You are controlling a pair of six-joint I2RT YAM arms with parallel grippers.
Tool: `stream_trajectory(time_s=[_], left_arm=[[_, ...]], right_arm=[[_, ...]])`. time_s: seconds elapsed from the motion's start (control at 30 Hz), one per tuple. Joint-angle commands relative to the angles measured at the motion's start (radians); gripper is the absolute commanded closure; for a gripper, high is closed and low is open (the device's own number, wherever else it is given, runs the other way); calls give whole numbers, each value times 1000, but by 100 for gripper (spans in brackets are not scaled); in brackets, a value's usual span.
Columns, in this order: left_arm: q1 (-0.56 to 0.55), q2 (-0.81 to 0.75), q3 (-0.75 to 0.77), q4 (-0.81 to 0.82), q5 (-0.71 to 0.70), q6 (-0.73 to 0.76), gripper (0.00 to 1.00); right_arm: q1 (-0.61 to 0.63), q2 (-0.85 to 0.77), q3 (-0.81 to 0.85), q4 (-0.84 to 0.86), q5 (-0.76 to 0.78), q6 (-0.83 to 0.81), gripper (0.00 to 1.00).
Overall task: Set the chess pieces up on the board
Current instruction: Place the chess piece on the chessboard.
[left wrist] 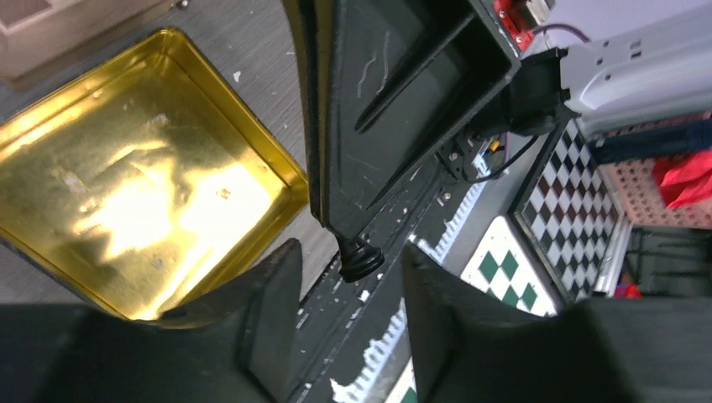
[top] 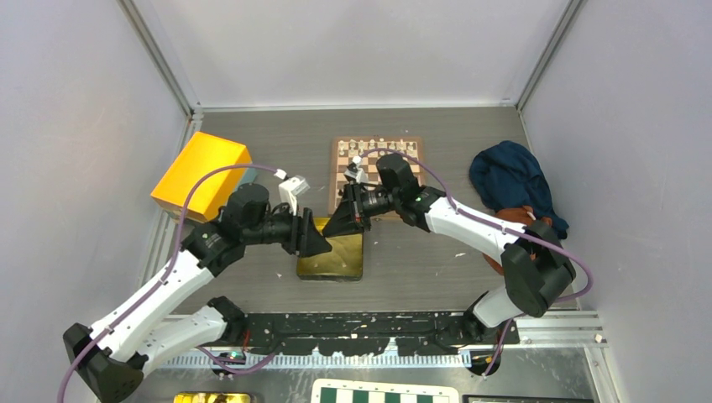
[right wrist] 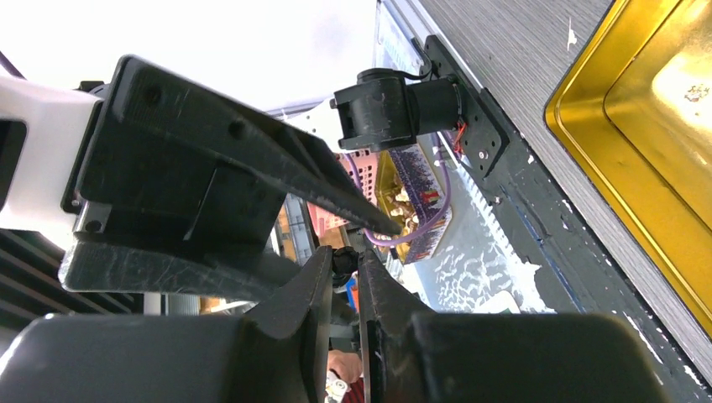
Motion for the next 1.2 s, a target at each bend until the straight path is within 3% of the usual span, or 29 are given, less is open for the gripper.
stream_trajectory(time_s=[0.0, 0.13, 0.47, 0.73, 1.17], left_arm=[[6, -36, 5, -20, -49, 11, 43], [6, -69, -1, -34, -84, 11, 27], [6, -149, -35, -33, -205, -20, 26], [5, -198, -54, -49, -348, -71, 26], [6, -249, -93, -51, -350, -90, 26]], right_arm=[[-4, -6, 16, 55, -34, 10, 99], [-6, -1, 42, -7, -20, -40, 99], [-13, 38, 197, -360, 114, -309, 99], [-14, 120, 359, -665, 439, -584, 99], [23, 220, 437, -650, 892, -733, 99]])
